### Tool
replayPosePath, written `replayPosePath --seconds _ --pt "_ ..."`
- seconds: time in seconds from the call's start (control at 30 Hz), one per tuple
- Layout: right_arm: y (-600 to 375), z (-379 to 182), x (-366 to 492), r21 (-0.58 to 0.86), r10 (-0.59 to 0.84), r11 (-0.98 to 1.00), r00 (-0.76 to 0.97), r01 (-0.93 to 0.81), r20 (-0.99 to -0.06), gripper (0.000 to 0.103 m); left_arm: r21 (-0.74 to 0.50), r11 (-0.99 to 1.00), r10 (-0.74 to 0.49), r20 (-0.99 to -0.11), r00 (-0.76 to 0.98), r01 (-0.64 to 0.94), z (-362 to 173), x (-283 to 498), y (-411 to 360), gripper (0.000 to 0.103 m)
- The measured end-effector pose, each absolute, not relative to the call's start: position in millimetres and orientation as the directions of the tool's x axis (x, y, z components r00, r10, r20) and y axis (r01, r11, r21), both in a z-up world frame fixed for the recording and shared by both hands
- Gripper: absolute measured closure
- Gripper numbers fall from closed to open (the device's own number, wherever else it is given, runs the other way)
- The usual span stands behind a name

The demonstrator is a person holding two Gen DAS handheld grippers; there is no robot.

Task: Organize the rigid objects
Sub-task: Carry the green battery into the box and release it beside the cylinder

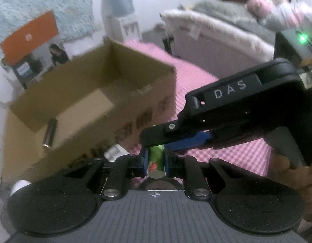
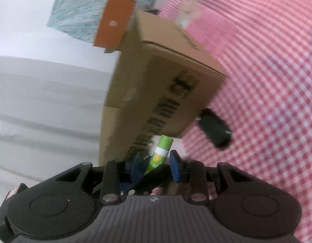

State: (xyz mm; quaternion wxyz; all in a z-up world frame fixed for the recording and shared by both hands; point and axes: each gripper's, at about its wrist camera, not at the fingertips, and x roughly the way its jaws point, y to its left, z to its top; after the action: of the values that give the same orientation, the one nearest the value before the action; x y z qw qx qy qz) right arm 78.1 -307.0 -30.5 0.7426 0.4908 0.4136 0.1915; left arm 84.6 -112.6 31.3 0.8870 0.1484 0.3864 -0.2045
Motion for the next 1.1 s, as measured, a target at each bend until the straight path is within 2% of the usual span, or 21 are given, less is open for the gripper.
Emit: replayPosePath --seconds 0.3,0.53,0.67,0.83,1.1 --pt "-243 63 106 0.819 0.723 0.551 0.581 -0.159 -0.374 0.068 0.088 0.940 -0.205 -0.625 0.754 0.328 95 91 -58 0.088" --pt "-178 97 183 0.774 0.774 0.580 0.468 -0.254 -0.426 0.068 0.037 0.975 -0.139 -0.665 0.734 0.218 104 147 -11 0.088" --pt "-150 88 241 0.773 0.779 0.597 0.386 -0.215 -0.495 0.068 0.013 0.985 -0.109 -0.726 0.679 0.172 88 192 11 0.088" --pt "-120 55 307 0.776 0.770 0.619 0.291 -0.123 -0.568 0.068 0.046 0.990 -0.047 -0.789 0.612 0.136 61 239 27 0.088" --pt "-106 9 356 0.763 0.753 0.646 0.200 -0.039 -0.627 0.068 0.113 0.986 0.026 -0.838 0.546 0.126 36 271 32 0.087"
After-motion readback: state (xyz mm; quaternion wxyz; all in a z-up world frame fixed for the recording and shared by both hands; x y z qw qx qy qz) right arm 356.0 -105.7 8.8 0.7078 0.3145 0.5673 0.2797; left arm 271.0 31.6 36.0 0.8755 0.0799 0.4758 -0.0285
